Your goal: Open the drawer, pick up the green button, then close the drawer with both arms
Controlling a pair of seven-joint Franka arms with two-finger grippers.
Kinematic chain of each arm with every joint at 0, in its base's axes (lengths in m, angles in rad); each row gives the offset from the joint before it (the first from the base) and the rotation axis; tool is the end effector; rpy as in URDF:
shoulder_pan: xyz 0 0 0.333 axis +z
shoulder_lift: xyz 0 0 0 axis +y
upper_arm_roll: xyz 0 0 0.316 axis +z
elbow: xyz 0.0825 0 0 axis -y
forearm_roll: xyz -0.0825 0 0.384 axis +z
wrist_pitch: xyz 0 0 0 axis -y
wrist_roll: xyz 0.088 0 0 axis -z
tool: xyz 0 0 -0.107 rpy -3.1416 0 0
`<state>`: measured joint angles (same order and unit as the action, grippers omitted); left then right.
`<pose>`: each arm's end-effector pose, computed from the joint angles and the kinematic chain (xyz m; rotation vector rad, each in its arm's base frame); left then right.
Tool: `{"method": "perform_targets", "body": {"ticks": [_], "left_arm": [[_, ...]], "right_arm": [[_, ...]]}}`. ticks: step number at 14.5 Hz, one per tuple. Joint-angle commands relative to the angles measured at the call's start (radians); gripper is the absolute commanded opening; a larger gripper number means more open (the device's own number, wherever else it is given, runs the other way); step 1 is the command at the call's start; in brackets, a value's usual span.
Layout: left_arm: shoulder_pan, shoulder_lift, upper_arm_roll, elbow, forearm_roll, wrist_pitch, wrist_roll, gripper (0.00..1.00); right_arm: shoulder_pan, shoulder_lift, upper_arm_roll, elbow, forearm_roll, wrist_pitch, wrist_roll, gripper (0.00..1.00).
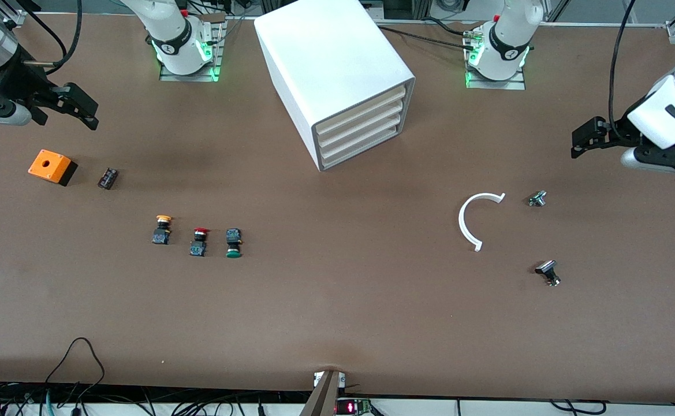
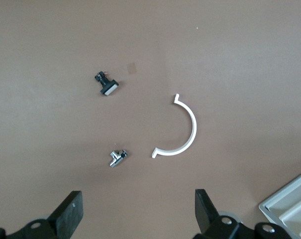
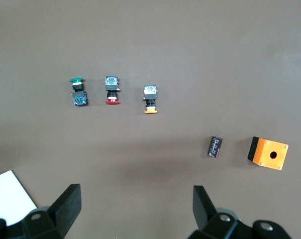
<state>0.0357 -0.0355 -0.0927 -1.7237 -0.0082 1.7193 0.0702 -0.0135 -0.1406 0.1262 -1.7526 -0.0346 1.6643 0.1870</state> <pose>0.5526 -0.0331 0.5844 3.1303 -0.1976 0.0486 0.5149 0.0593 0.6213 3.0943 -0.1126 0.0904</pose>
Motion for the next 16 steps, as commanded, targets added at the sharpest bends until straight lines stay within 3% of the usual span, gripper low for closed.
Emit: {"method": "perform_targets", "body": {"ticks": [1,6,10,16], "left_arm": [[-0.028,-0.058,0.033,-0.074,0.049,0.016,0.005,0.99],[-0.008,0.021,0.031,0.061,0.065,-0.096,0.011,0.99],[-0.013,0.026,0.022,0.085,0.054,-0.102,0.01,0.99],[-0.019,0.029,0.019,0.095,0.054,-0.104,0.003,0.99]], "right_arm": [[-0.019,-0.021,0.013,-0.019,0.024,0.015,-0.004,0.99],[-0.011,-0.019,-0.002,-0.021,0.067,0.034,-0.004,0.99],[0.024,-0.019,-0.046,-0.021,0.068,0.028,-0.009,0.99],[0.023,-0.007,-0.048,-0.004,0.059,0.006,-0.052,0.99]]}}
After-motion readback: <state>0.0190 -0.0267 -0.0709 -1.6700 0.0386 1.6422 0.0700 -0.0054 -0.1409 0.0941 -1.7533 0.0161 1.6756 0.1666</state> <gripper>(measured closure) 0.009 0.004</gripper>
